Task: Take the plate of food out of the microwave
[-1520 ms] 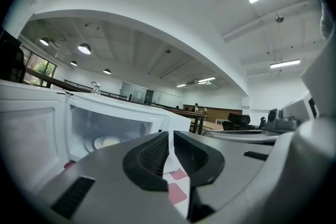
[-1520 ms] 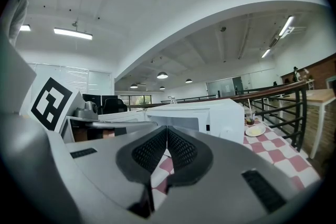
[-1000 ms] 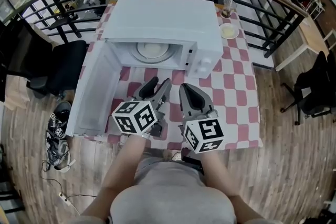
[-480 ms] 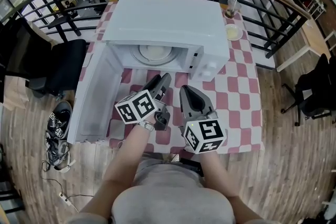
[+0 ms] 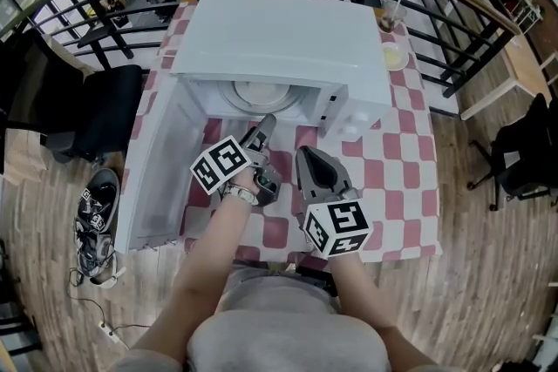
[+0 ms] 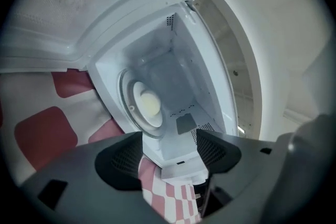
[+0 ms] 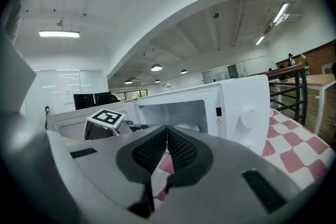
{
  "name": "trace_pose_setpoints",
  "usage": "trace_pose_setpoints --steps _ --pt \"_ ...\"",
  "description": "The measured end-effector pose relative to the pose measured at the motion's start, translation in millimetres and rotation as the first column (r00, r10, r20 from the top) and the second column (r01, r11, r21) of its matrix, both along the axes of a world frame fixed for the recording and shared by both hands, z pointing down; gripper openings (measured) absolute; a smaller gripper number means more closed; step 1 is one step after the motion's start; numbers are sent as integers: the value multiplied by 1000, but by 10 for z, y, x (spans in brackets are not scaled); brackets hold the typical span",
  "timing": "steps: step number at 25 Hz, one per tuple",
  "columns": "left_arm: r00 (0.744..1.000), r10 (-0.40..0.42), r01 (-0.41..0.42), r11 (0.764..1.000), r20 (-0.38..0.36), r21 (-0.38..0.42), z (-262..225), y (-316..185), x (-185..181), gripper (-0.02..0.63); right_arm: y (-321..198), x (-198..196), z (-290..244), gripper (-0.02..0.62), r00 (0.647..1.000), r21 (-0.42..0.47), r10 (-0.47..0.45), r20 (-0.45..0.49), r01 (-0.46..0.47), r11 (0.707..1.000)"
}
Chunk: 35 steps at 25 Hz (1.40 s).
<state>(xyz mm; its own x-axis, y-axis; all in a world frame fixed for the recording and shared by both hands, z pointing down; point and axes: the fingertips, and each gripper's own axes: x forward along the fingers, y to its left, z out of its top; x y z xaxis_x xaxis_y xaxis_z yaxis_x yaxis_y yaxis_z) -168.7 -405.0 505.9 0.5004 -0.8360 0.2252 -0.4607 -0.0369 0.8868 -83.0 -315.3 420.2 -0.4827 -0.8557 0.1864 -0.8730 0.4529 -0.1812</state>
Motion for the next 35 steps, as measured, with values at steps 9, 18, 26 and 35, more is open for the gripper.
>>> trace_pose_setpoints --steps 9,18,26,35 --pt "993 -99 92 989 -58 -113 378 -297 -191 307 -133 -52 174 26 1000 -49 3 -22 -4 999" --pt "978 -201 188 964 -51 -188 618 -459 -277 308 -207 2 335 26 999 -85 15 -47 -19 996" --pt "963 -269 259 929 -3 -265 744 -589 -303 308 -283 74 405 26 998 -106 28 -62 -35 994" --pt "936 -341 349 869 87 -350 790 -627 -297 308 -289 130 495 26 997 -132 13 -74 -22 991"
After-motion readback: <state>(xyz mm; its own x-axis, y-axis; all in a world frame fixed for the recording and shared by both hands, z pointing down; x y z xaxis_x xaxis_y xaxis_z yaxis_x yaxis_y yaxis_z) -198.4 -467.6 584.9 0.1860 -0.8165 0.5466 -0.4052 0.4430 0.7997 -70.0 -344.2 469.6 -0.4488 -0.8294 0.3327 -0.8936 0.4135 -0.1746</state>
